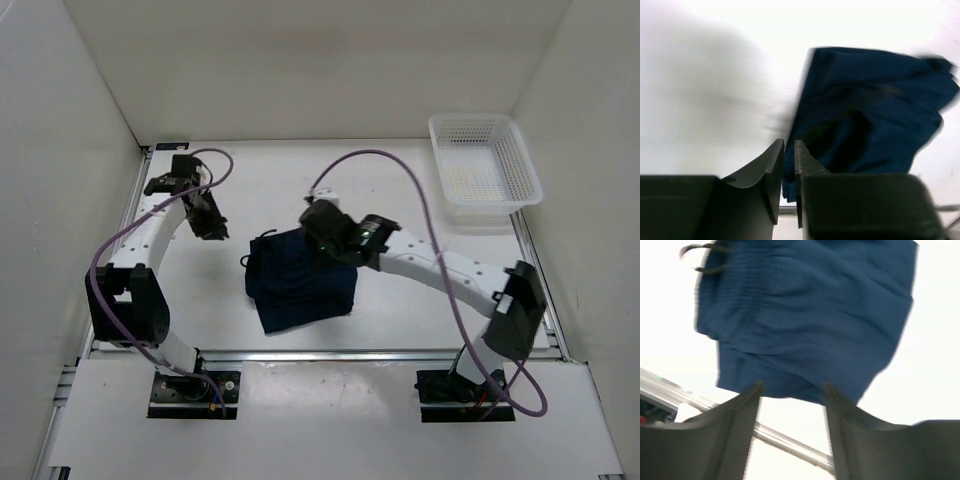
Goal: Fold and stack the shorts
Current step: Fold the shorts
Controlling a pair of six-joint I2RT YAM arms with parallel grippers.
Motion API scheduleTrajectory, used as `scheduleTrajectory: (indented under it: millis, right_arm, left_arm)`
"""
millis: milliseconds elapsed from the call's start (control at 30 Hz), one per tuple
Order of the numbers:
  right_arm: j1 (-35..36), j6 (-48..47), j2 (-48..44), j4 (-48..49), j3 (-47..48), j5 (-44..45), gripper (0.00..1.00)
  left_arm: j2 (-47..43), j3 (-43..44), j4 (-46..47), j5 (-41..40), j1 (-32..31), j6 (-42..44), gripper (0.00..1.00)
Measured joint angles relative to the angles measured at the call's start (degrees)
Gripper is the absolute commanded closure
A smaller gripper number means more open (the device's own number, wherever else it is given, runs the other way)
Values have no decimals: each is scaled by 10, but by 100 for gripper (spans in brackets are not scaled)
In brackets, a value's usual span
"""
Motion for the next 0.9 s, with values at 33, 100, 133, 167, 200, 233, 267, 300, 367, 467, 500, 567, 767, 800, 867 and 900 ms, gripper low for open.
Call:
scheduleTrajectory:
  millis: [33,100,133,167,200,233,267,300,367,467,500,567,767,800,867,900]
  right_arm:
    - [-21,8,-25,2,-26,-6,72]
    - [-63,24,-56,12,-68,-13,87]
    - [-83,32,-64,14,-87,-17,89]
    - [-96,37,-64,15,-99,-21,91]
    - [-104,41,-62,17,-111,-30,91]
    - [-107,44,-58,19,-120,-37,91]
    - [-107,47,-50,20,-127,-45,92]
    - [-106,49,-41,21,-129,-52,92]
    - [-104,55,-17,28,-130,-63,92]
    - [-101,59,13,52,-145,-69,94]
    - [-101,62,23,58,-153,-71,94]
    - [-103,66,48,69,-168,-76,94]
    - [-116,72,92,73,-171,-135,70]
    - [-118,73,92,71,-167,-136,64]
    - [-118,75,87,58,-159,-127,46]
    - [-118,74,78,49,-155,-113,30]
  left_arm:
    - [-6,16,-3,-2,-17,9,79]
    - [-17,34,-9,-2,-56,22,79]
    - [-21,39,-12,-2,-82,26,79]
    - [-22,40,-15,-2,-101,27,79]
    - [-21,40,-17,-2,-121,26,80]
    - [-16,40,-21,-1,-141,26,80]
    - [-9,40,-21,0,-156,24,80]
    - [-1,38,-19,2,-165,23,82]
    - [24,31,-9,7,-171,20,84]
    - [79,20,5,7,-169,18,86]
    - [99,16,11,5,-169,18,87]
    - [134,5,19,2,-167,17,87]
    - [173,-11,25,-5,-166,19,88]
    - [169,-11,24,-6,-166,20,88]
    - [162,-7,17,-13,-166,22,84]
    - [155,0,9,-20,-166,24,82]
